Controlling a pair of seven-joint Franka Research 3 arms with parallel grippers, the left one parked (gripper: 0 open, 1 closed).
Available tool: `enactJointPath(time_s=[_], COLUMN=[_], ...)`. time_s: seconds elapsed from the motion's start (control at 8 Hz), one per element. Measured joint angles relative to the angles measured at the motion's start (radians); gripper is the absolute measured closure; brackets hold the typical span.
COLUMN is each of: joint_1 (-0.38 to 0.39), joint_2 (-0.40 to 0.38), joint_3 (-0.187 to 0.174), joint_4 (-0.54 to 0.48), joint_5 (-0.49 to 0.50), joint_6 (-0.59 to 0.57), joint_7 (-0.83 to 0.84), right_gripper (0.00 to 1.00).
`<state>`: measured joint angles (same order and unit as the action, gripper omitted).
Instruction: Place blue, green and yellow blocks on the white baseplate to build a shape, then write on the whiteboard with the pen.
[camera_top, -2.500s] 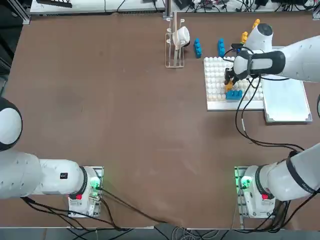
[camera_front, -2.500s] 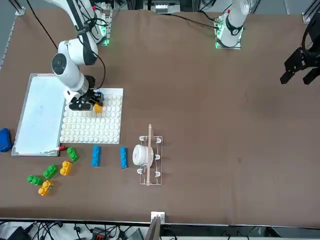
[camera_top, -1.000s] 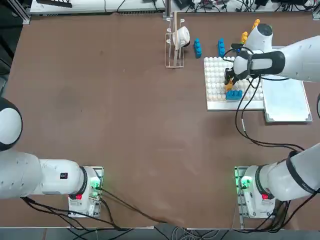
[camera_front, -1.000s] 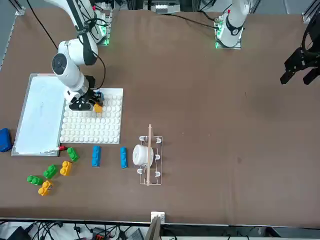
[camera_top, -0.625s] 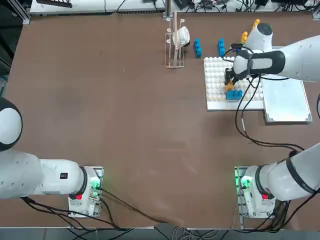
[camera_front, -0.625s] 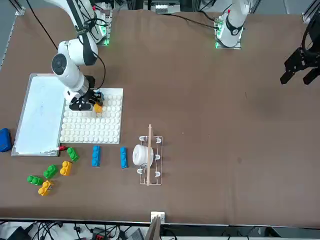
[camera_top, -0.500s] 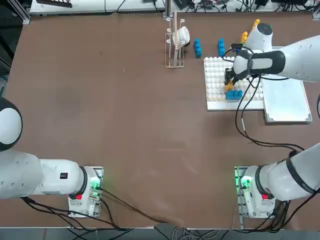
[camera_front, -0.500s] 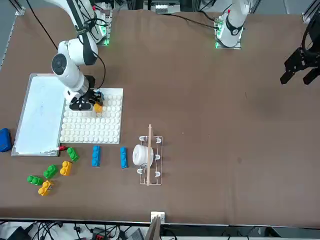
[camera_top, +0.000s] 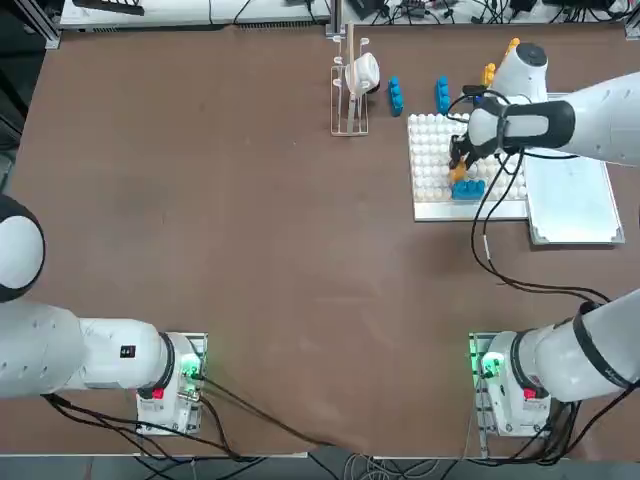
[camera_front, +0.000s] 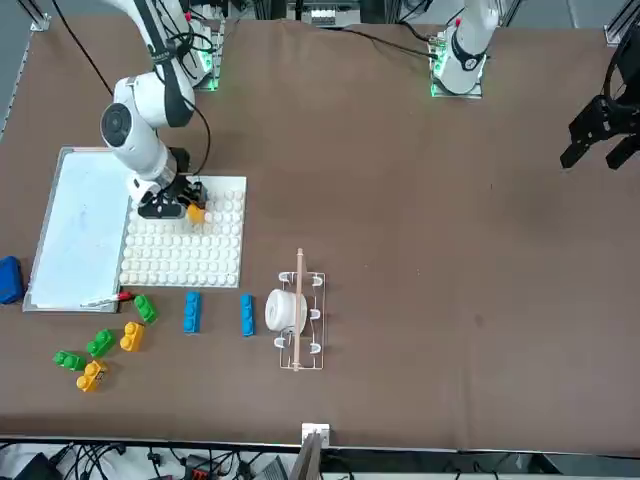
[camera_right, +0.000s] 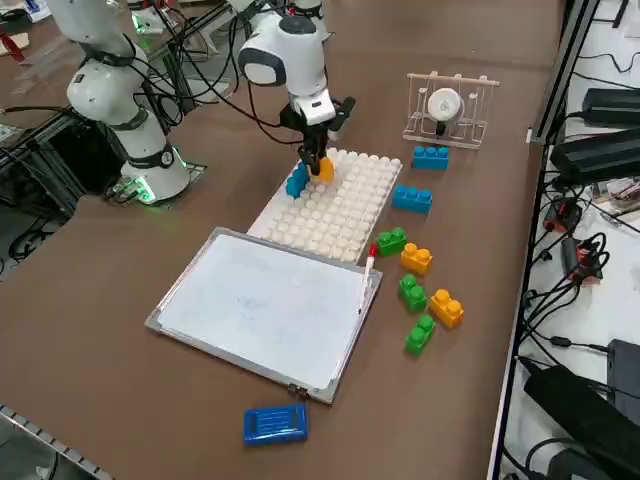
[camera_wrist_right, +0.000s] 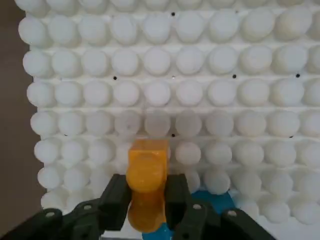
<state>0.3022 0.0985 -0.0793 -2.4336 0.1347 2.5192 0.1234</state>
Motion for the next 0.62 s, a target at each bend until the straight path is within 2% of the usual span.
enactJointPath(time_s=[0.62], joint_1=[0.000], joint_2=[0.001], joint_3=[0.000], joint_4=[-0.015], joint_5=[0.000], joint_6=[0.010], joint_7=[-0.001], right_gripper=[0.59])
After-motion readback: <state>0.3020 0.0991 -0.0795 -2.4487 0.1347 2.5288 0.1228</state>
